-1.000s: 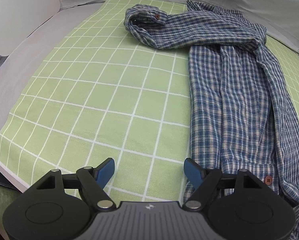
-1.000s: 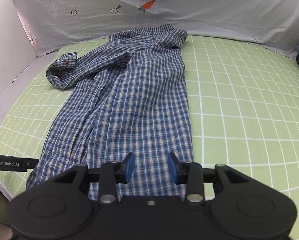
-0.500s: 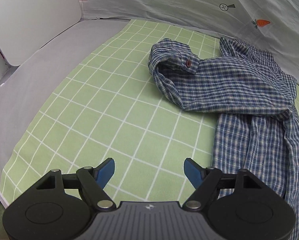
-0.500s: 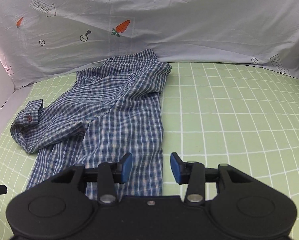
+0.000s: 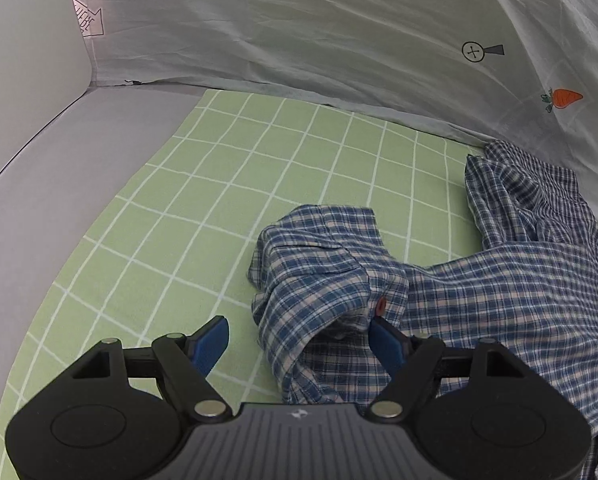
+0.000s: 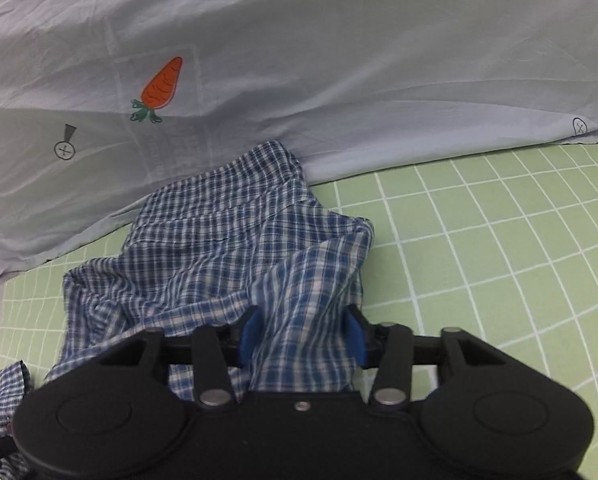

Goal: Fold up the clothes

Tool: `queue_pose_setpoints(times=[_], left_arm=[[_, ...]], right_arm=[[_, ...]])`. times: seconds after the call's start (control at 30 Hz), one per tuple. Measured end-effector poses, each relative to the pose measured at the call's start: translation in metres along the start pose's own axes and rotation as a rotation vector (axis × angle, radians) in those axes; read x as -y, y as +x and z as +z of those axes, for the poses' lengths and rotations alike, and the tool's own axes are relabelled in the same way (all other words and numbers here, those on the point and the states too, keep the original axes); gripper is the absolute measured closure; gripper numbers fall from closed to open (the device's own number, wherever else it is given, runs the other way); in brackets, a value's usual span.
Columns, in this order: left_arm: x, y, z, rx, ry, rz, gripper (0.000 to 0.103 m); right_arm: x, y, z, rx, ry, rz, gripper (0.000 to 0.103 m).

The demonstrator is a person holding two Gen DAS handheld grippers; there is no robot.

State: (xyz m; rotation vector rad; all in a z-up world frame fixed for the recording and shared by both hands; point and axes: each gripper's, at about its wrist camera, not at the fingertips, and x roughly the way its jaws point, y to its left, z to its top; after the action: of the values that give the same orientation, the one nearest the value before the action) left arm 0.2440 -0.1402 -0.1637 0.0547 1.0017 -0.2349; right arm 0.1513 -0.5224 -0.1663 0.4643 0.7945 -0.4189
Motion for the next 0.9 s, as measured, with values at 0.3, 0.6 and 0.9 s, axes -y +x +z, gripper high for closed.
queue_pose_setpoints(times=[0.3,0.6,0.9], left_arm=[[-0.004,0.024,0.01,0.034,-0.078,-0.03,0.04],[0.001,0.004,0.016,0.117,-0.138,-0.112,0.091],[0.062,-0.041,0.01,0.149,-0.054,-0.489,0.092]], right_arm=[[0.014,0.027,0.023,0.066,-0.062,-0.08,0.101],[0.008,-0.006,0.012,0.093,-0.159,-0.182,0.051],[0.011,-0.085,-0.043,0.102,-0.108,-0.158,0.041]])
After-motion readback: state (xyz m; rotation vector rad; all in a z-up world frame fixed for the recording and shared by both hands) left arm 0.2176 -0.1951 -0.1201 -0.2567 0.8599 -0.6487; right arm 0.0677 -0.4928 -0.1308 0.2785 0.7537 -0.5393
